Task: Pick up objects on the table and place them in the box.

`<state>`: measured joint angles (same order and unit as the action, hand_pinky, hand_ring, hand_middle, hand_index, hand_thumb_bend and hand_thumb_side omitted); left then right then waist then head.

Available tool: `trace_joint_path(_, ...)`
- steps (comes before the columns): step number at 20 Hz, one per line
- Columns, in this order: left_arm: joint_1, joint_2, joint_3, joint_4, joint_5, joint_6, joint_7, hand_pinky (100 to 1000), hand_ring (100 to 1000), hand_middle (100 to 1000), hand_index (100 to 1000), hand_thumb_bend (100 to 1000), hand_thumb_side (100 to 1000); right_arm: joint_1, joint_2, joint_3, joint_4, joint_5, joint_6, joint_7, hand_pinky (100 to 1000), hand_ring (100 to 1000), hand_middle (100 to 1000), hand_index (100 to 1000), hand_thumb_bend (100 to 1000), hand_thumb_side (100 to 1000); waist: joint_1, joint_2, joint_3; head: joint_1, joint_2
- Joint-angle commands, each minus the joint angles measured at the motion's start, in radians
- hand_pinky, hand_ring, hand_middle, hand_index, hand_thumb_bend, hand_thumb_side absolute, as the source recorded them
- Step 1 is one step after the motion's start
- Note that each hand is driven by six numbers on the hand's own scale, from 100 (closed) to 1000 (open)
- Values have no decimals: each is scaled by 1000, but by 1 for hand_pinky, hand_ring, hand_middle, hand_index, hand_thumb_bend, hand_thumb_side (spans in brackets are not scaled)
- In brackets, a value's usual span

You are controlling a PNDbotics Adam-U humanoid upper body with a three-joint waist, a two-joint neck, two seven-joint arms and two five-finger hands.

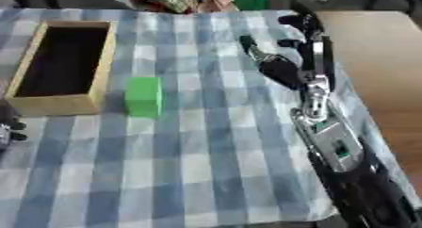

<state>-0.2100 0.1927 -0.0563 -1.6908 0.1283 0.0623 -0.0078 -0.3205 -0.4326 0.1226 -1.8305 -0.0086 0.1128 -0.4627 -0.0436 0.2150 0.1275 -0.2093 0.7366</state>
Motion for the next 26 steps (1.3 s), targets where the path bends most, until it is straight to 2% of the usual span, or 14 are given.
trace_joint_path(1,-9,10,3,-18,0,-2,-2,546,592,505,665,100,205,-32,-84,29,-52,-14,34,59,643,874,665,875,597,164,0,-19,3,-3,-6)
trace_joint_path(5,-9,11,1,-19,0,-2,-4,546,592,505,665,100,205,-82,-159,86,-93,-37,85,157,646,874,666,880,595,172,-2,-21,12,-5,-6)
trace_joint_path(9,-11,12,-2,-19,0,-2,-7,546,592,505,665,100,210,-142,-202,136,-110,-52,126,246,649,874,667,884,593,181,-4,-21,19,-7,-6)
trace_joint_path(12,-12,12,-4,-19,0,-2,-8,546,592,505,665,100,205,-193,-223,181,-103,-58,155,316,651,874,669,888,593,190,-5,-20,27,-11,-7)
trace_joint_path(13,-12,12,-4,-20,0,-2,-9,546,592,505,665,100,205,-212,-228,198,-98,-60,163,341,652,875,669,889,632,178,-5,-20,30,-12,-7)
trace_joint_path(14,-13,12,-5,-20,0,-2,-10,546,592,505,665,100,205,-227,-230,211,-93,-60,170,363,652,875,670,889,593,194,-5,-20,32,-12,-7)
trace_joint_path(18,-13,12,-5,-19,0,-1,-10,546,592,505,665,100,205,-243,-231,220,-86,-58,178,393,652,875,670,889,593,194,-5,-20,32,-12,-6)
trace_joint_path(19,-13,12,-5,-19,0,-1,-10,546,592,505,665,100,205,-244,-231,222,-86,-59,177,395,653,876,657,891,912,100,-5,-20,33,-12,-6)
trace_joint_path(20,-14,12,-9,-19,0,-1,-12,546,592,505,664,100,205,-252,-230,233,-84,-66,182,403,659,881,683,897,598,196,-6,-20,42,-23,-6)
trace_joint_path(24,-18,10,-17,-19,2,0,-20,546,592,505,664,100,205,-332,-209,321,-30,-110,222,458,670,888,698,904,603,198,-8,-17,58,-36,-6)
trace_joint_path(26,-17,10,-17,-18,2,1,-21,546,592,505,664,100,205,-362,-186,370,13,-104,230,488,675,891,704,905,604,199,-8,-18,59,-38,-6)
